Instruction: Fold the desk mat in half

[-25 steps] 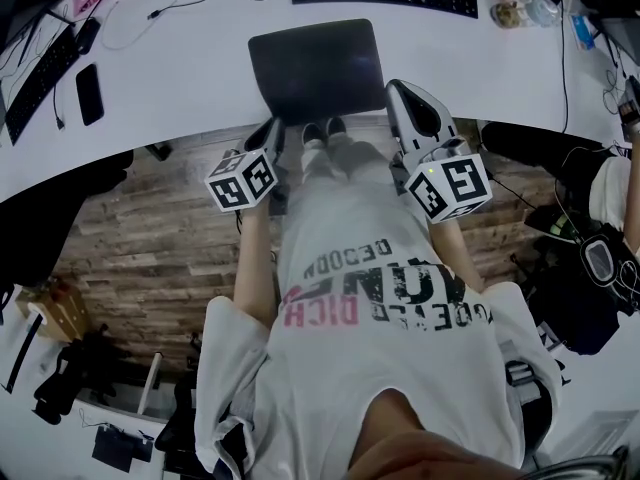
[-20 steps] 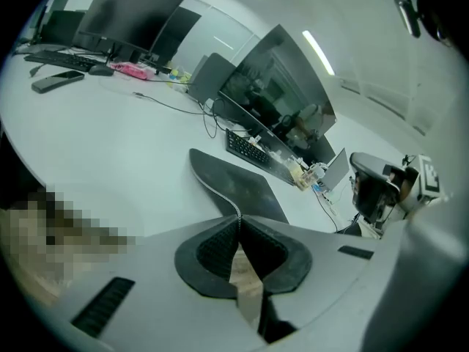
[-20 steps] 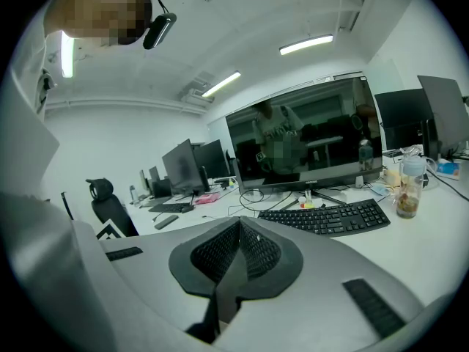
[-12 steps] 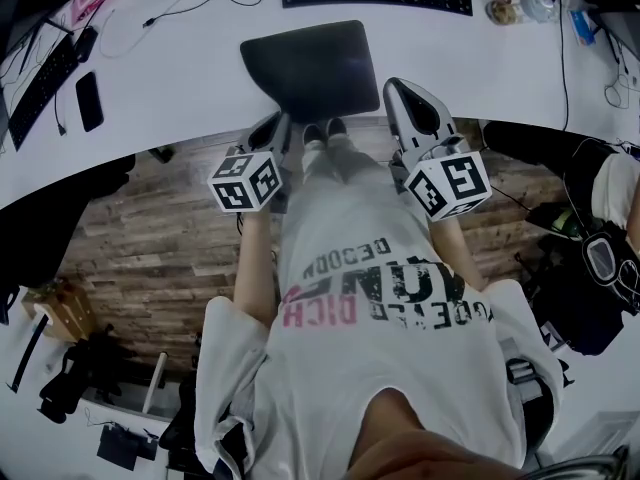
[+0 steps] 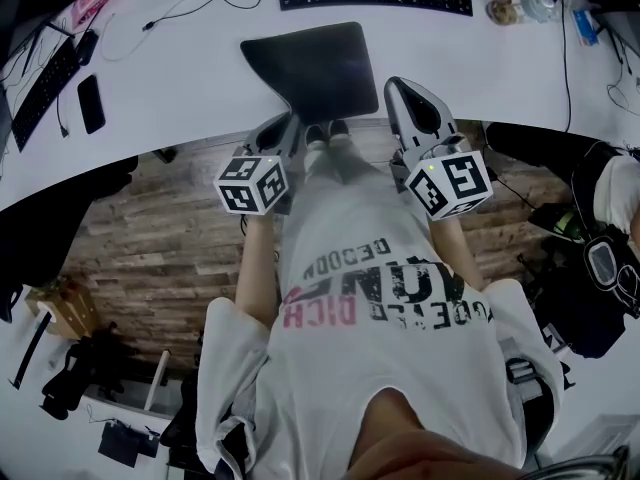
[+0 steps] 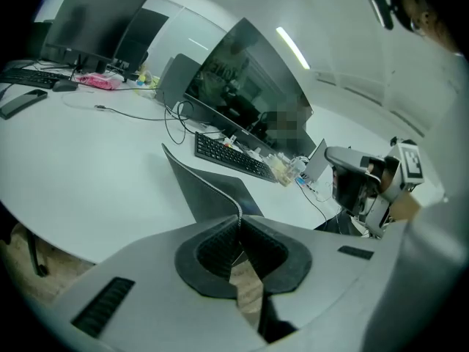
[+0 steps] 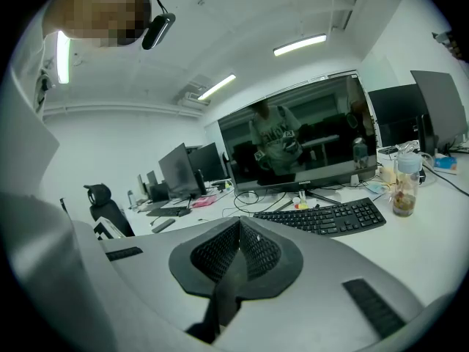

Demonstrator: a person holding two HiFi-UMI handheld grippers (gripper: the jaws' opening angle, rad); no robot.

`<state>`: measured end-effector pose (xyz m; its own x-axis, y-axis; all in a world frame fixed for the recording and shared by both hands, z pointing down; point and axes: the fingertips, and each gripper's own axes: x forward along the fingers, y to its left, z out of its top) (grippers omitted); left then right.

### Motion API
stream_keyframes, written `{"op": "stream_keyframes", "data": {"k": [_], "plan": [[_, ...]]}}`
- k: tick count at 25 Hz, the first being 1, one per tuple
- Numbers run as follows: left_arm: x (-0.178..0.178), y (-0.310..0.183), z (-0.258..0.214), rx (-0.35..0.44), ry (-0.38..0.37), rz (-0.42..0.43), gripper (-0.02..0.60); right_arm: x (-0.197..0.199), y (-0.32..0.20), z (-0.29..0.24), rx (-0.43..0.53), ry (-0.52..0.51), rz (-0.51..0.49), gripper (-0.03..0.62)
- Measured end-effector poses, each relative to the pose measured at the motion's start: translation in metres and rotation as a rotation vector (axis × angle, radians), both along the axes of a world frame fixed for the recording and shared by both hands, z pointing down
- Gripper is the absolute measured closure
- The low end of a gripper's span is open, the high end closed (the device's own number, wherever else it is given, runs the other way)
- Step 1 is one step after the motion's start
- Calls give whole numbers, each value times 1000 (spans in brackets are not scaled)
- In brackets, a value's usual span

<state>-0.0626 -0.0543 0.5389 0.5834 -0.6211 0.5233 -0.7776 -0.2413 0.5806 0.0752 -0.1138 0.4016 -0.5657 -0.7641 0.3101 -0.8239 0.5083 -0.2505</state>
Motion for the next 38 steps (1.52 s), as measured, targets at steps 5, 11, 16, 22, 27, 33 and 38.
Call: {"op": "stream_keyframes", "data": {"k": [5, 11, 16, 22, 27, 33, 38], "plan": [[6, 0, -3, 9, -1, 19, 568, 0, -1, 1, -1, -15, -3, 597], [16, 2, -6, 39, -31, 71, 568, 1, -2, 2, 1, -34, -2, 597], [29, 5, -7, 56, -38, 118, 568, 6, -3, 1, 9, -45, 4, 597], [44, 4, -7, 59, -45, 163, 568, 12, -4, -1, 9, -64, 6, 597], [59, 3, -6, 72, -66, 229, 568, 10, -3, 0, 8, -79, 3, 597], [69, 0, -7, 71, -67, 237, 568, 23, 2, 1, 6, -74, 19, 597], [78, -4, -8, 62, -75, 223, 568, 35, 0, 0, 14, -79, 20, 597]]}}
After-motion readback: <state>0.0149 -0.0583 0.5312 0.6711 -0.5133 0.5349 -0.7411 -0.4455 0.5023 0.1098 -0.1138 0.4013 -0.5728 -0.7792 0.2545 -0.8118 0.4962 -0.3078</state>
